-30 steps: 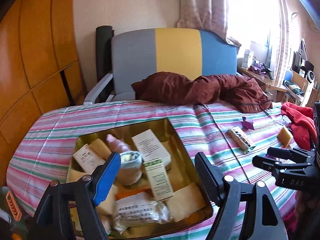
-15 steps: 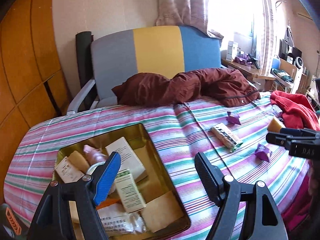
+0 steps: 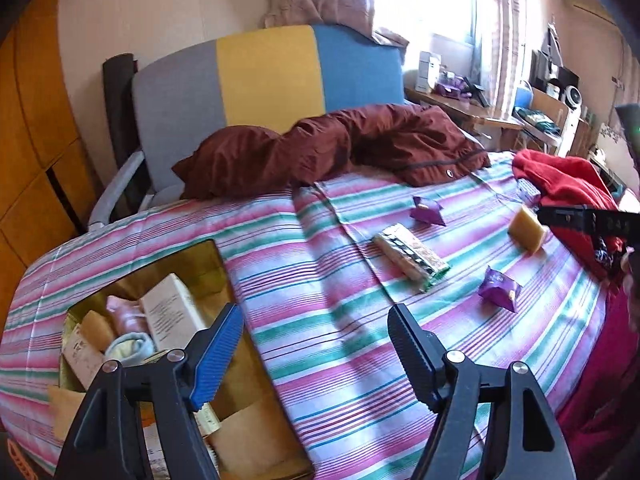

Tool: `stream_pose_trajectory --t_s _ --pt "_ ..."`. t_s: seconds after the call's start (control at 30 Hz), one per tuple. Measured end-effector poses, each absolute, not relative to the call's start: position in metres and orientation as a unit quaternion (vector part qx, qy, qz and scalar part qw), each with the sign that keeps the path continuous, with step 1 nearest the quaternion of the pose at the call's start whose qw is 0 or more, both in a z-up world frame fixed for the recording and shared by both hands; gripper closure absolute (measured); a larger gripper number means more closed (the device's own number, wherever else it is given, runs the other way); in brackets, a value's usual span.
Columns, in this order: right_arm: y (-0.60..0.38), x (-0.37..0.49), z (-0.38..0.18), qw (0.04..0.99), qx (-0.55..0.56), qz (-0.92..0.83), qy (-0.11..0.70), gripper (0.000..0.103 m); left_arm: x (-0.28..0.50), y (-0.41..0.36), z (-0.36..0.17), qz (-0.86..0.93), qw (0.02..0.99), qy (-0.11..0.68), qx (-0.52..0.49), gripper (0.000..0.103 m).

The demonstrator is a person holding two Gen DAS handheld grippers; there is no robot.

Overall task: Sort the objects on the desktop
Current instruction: 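Move both tools back from the tray to the remaining items, then grasp the cracker pack with left tool while right tool grasps purple snack packet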

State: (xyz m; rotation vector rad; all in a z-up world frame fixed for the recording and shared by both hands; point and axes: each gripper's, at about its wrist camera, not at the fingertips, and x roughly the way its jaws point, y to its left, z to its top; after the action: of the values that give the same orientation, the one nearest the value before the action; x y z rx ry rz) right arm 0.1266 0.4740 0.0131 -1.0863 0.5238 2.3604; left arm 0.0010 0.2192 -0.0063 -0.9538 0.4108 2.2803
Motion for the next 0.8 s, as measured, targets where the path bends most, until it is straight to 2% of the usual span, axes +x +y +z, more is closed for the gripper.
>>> stream_pose_trajectory --t_s 0.23,0.37,0.47,0.63,0.8 --pt "0.519 0.143 -0.011 0.250 -0.389 0.845 0.268 0.027 -0.002 0.237 -0.017 0.846 0.331 0.159 -0.387 0.027" --pt "0.521 0.136 -0.027 0.212 -0.407 0.839 0.291 0.027 -0.008 0.247 -0.025 0.830 0.343 0.148 -0.413 0.029" --pt "0.514 0.123 -0.042 0.187 -0.446 0.827 0.287 0.028 -0.012 0.258 -0.028 0.821 0.351 0.140 -0.428 0.033" --pt "0.506 0.110 -0.061 0.177 -0.492 0.809 0.269 0.028 -0.015 0.280 -0.031 0.810 0.367 0.137 -0.436 0.033" --pt "0.492 0.093 -0.073 0.174 -0.527 0.805 0.210 0.028 -0.033 0.302 -0.045 0.786 0.378 0.103 -0.479 0.034"
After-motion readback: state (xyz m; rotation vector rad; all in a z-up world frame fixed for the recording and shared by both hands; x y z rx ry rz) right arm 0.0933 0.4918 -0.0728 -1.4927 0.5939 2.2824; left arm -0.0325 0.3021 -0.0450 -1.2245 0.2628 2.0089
